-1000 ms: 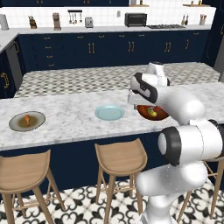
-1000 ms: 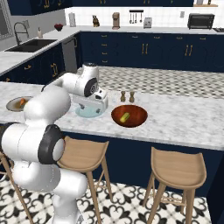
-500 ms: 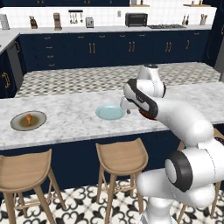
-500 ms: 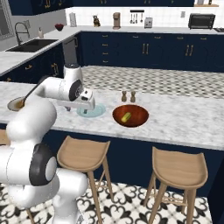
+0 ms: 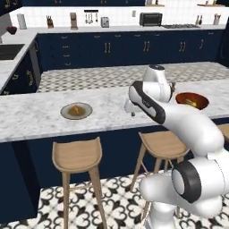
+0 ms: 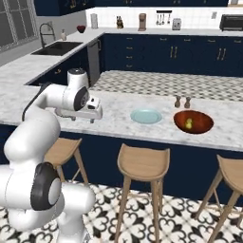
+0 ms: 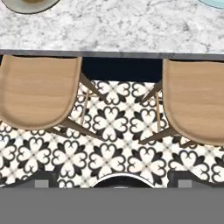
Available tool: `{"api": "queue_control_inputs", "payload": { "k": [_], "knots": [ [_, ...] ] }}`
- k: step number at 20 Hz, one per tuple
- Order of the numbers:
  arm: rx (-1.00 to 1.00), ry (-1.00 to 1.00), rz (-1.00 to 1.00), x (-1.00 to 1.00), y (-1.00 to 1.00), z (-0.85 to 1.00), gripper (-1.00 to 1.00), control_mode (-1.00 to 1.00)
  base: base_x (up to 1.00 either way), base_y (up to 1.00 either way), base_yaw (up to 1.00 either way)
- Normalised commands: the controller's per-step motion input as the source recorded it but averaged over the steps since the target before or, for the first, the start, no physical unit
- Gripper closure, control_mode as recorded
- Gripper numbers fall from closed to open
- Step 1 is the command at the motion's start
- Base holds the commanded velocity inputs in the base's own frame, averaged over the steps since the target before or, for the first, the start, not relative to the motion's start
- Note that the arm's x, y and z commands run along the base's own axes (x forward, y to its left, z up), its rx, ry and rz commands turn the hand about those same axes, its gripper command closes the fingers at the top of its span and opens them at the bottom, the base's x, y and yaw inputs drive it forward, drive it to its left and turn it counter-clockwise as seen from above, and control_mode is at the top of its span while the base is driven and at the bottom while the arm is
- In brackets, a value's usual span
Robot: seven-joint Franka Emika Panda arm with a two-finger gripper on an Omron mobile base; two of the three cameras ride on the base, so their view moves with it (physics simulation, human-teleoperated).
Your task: Pick the chicken drumstick and cucumber from their plates and place them in the bowl. Then put the bowl in the fridge.
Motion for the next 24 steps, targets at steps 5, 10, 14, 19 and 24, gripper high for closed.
{"api": "queue_control_inputs", "payload": {
  "k": [5,10,14,19,24],
  "knots": [
    [0.0,0.0,0.0,0.0,0.0,0.0,-1.0,1.0,0.06,1.0,-0.03],
    [0.0,0.0,0.0,0.0,0.0,0.0,-1.0,1.0,1.0,0.86,0.0],
    [0.0,0.0,0.0,0.0,0.0,0.0,-1.0,1.0,1.0,0.18,0.0],
    [0.0,0.2,0.06,1.0,-0.28,-0.31,-1.0,-1.0,0.0,0.0,0.0],
    [0.0,0.05,0.13,0.98,-0.24,-0.56,-1.0,-1.0,0.0,0.0,0.0]
  ]
}}
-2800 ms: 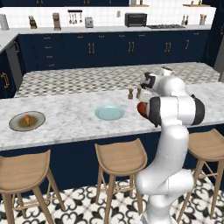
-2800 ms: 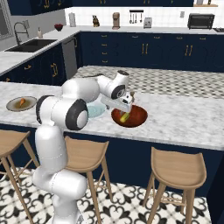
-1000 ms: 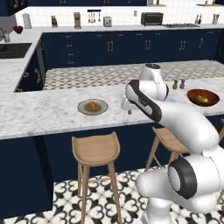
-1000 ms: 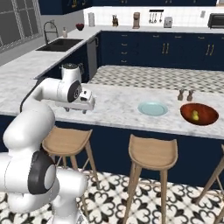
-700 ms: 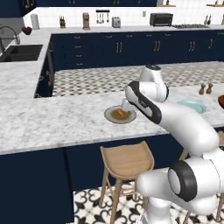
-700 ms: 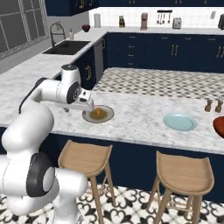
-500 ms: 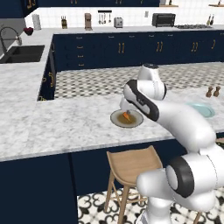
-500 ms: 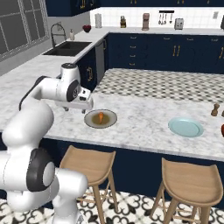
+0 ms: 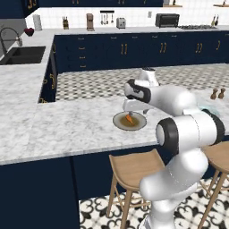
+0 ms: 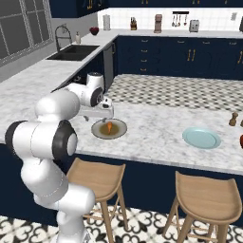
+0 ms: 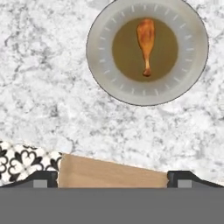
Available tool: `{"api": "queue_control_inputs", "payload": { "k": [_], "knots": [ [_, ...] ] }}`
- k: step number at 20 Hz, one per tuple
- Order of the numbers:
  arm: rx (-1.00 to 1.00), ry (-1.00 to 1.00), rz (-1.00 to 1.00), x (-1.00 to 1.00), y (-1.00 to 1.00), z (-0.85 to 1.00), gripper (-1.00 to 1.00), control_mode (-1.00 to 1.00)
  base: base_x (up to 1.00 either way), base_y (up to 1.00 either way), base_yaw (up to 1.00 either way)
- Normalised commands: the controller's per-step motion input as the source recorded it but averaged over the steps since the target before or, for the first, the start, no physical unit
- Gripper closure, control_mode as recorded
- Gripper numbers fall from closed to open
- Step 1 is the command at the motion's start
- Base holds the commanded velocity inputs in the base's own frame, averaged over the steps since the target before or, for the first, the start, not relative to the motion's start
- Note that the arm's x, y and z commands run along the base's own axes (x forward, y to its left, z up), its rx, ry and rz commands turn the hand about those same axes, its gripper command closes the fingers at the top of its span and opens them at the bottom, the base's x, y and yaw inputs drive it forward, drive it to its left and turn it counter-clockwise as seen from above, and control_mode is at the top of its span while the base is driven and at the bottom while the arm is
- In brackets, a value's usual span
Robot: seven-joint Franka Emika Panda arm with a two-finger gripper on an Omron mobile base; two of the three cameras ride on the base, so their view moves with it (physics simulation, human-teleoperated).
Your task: Pick the chicken drumstick and cucumber from their plates and place them in the bowl. Then put the bowl in the fridge.
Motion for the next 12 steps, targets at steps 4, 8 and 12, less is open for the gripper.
{"api": "queue_control_inputs", "payload": {
  "k": [4,8,12],
  "knots": [
    [0.0,0.0,0.11,0.92,-0.12,-0.55,-1.0,-1.0,0.0,0.0,0.0],
    [0.0,0.0,0.08,0.84,-0.02,-0.54,-1.0,-1.0,0.0,0.0,0.0],
    [0.0,0.0,0.04,0.83,0.0,-0.52,-1.0,-1.0,0.0,0.0,0.0]
  ]
}}
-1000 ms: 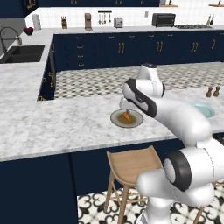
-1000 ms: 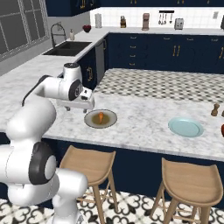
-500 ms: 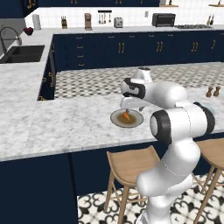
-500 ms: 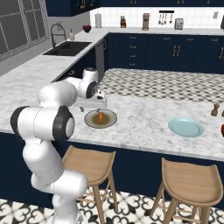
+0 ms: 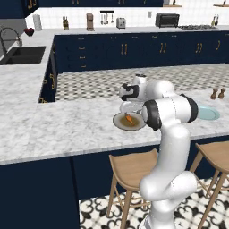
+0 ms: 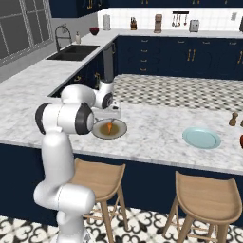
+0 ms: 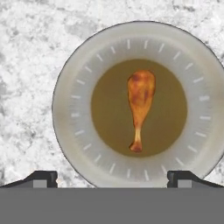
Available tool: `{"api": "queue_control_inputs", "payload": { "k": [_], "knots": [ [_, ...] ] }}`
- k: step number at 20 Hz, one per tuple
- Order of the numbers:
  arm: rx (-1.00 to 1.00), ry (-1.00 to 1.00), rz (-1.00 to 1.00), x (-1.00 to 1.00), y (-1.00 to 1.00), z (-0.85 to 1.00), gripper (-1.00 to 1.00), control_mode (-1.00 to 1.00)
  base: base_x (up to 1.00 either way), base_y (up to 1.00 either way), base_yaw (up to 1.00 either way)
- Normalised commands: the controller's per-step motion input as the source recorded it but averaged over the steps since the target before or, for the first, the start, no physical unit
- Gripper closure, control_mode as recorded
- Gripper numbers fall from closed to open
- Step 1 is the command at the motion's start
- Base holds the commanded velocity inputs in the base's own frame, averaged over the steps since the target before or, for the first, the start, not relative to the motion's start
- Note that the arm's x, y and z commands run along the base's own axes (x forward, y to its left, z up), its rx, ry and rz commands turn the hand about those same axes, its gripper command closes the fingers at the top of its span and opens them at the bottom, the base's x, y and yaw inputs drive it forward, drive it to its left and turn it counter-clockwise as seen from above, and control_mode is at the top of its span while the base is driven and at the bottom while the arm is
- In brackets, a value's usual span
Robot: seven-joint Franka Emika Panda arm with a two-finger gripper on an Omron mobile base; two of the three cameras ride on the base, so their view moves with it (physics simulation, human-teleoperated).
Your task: Pick the chicken drumstick and cucumber from their plates and place them in the bowl. Then put the bowl in the fridge.
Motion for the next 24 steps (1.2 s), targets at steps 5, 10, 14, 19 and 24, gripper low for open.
{"api": "queue_control_inputs", "payload": {
  "k": [5,10,14,19,24],
  "knots": [
    [0.0,-0.02,0.01,0.02,-0.08,-0.2,-1.0,-1.0,0.0,0.0,0.0],
    [-0.01,0.0,0.0,0.11,0.0,-0.54,-1.0,-1.0,0.0,0.0,0.0],
    [0.0,0.0,0.0,0.18,0.0,-0.36,-1.0,-1.0,0.0,0.0,0.0],
    [0.0,0.0,0.0,0.35,0.0,-0.31,-1.0,-1.0,0.0,0.0,0.0],
    [0.0,0.0,0.0,0.28,0.0,-0.2,-1.0,-1.0,0.0,0.0,0.0]
  ]
}}
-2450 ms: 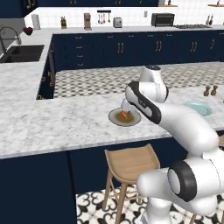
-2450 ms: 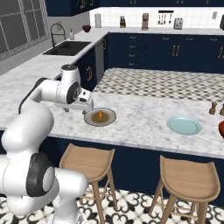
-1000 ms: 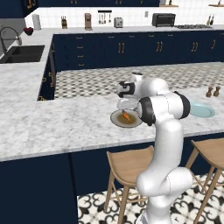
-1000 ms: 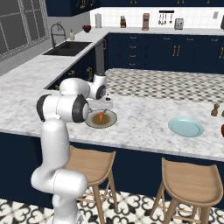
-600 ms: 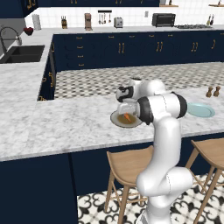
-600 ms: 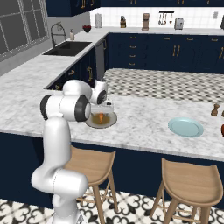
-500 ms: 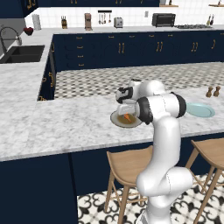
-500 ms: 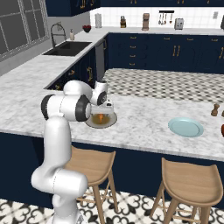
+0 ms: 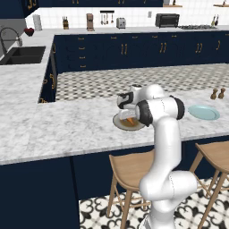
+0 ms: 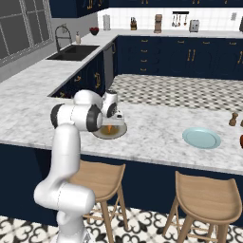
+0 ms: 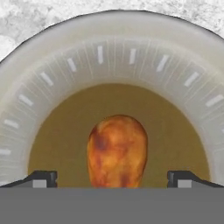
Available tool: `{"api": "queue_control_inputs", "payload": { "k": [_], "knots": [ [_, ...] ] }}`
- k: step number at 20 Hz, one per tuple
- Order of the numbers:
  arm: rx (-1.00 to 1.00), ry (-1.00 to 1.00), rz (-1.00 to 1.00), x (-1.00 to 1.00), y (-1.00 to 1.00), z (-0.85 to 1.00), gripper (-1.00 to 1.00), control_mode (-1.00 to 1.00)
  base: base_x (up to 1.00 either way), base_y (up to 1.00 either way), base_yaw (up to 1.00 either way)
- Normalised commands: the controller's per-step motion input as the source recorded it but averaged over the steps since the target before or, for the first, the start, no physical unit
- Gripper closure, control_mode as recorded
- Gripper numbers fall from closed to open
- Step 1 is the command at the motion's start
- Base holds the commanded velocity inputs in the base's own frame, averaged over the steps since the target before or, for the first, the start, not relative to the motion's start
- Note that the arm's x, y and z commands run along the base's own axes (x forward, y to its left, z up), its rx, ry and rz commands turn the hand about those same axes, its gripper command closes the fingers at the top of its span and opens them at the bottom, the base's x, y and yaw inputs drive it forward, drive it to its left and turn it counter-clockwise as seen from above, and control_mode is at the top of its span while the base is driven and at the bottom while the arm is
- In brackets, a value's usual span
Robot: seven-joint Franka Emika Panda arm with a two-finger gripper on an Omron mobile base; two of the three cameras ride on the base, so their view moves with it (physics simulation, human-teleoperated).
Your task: Pick the chicken drumstick and cucumber from their plates and place them in the bowl. Then put the bowl in the fridge.
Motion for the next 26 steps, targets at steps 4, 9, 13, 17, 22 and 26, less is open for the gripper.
{"api": "queue_control_inputs", "payload": {
  "k": [4,9,13,17,22,26],
  "knots": [
    [0.0,-0.02,0.0,0.11,0.0,-0.13,1.0,-1.0,0.0,0.0,0.0],
    [0.0,-0.08,0.0,-0.19,0.0,0.0,1.0,-1.0,0.0,0.0,0.0],
    [0.0,-0.1,0.03,-0.54,0.0,0.17,1.0,-1.0,0.0,0.0,0.0],
    [0.0,-0.14,0.04,-1.0,-0.01,0.56,1.0,-1.0,0.0,0.0,0.0],
    [0.01,-0.02,0.0,-1.0,-0.06,0.78,1.0,-1.0,0.0,0.0,0.0],
    [0.0,-0.03,0.0,-1.0,0.0,1.0,1.0,-1.0,0.0,0.0,0.0]
  ]
}}
